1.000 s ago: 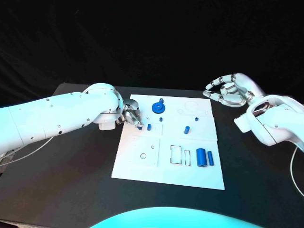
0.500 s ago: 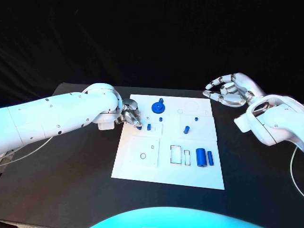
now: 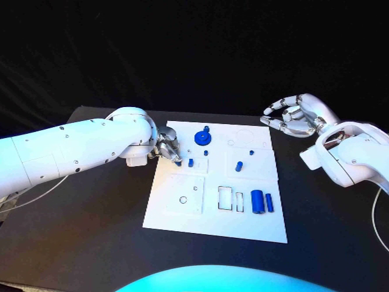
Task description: Assemble the parts on the task board
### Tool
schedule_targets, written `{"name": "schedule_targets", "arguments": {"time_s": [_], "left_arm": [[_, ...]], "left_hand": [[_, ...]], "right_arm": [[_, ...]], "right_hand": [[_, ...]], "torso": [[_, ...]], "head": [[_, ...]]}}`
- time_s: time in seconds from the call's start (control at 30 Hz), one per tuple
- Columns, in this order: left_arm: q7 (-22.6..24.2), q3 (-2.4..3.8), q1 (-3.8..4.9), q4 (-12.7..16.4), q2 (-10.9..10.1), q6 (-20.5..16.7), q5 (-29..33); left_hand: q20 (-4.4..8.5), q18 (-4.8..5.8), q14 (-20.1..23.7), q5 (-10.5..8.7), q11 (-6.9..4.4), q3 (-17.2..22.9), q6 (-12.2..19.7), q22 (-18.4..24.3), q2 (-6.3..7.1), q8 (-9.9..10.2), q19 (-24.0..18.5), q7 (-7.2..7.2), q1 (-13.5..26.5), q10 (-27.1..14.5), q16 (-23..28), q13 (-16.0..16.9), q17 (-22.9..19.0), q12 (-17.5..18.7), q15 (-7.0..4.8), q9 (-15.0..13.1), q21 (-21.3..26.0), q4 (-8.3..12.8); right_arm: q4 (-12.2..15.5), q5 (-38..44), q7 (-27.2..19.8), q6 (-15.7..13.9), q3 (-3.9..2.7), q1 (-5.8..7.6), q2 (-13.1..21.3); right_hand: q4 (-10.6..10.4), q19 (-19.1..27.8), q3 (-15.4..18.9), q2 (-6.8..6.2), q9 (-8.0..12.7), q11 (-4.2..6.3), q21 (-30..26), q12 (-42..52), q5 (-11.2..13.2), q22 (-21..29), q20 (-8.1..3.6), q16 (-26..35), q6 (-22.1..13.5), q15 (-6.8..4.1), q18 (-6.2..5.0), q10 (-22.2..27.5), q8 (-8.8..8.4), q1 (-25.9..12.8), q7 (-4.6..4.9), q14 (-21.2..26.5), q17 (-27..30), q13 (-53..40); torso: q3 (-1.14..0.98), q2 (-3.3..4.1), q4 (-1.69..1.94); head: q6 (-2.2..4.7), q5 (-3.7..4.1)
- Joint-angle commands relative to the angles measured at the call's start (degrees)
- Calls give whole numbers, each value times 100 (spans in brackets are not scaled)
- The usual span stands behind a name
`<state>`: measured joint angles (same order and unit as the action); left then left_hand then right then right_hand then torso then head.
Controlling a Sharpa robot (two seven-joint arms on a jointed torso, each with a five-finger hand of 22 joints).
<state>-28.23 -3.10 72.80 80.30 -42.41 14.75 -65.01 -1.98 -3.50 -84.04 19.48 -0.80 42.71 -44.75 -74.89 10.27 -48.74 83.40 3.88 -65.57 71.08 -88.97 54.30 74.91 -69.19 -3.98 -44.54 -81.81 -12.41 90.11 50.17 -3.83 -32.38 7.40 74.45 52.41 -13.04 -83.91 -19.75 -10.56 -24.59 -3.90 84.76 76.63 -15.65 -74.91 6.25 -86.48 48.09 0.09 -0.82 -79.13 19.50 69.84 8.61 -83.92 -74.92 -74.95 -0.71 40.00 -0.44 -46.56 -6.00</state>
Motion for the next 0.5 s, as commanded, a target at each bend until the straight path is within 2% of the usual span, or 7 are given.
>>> {"name": "schedule_targets", "arguments": {"time_s": [0.03,0.5], "left_arm": [[-14,-2,-30,74,-25,-169,78],[58,14,-99,294,-187,-562,49]], "left_hand": [[30,26,-536,41,-3,979,-21,-11,-35,-31,23,-35,37,61,18,26,1305,-32,-35,2,-39,942],[39,31,-534,52,-14,1042,-37,-36,-7,-54,36,-46,69,92,21,51,1299,-52,-44,-9,-53,973]], "right_arm": [[3,16,-41,68,-2,-4,1],[-2,14,-46,72,-2,-10,10]], "right_hand": [[-35,-267,-11,35,-5,10,-30,-11,-13,-1153,-50,30,-39,-44,-68,22,38,-33,-1,-389,-530,-90],[-44,-266,-4,38,-6,10,-33,-9,-16,-1151,-50,33,-39,-45,-69,20,42,-38,-2,-388,-523,-91]], "torso": [[-2,1,-2],[0,-1,5]], "head": [[-3,5],[-17,17]]}}
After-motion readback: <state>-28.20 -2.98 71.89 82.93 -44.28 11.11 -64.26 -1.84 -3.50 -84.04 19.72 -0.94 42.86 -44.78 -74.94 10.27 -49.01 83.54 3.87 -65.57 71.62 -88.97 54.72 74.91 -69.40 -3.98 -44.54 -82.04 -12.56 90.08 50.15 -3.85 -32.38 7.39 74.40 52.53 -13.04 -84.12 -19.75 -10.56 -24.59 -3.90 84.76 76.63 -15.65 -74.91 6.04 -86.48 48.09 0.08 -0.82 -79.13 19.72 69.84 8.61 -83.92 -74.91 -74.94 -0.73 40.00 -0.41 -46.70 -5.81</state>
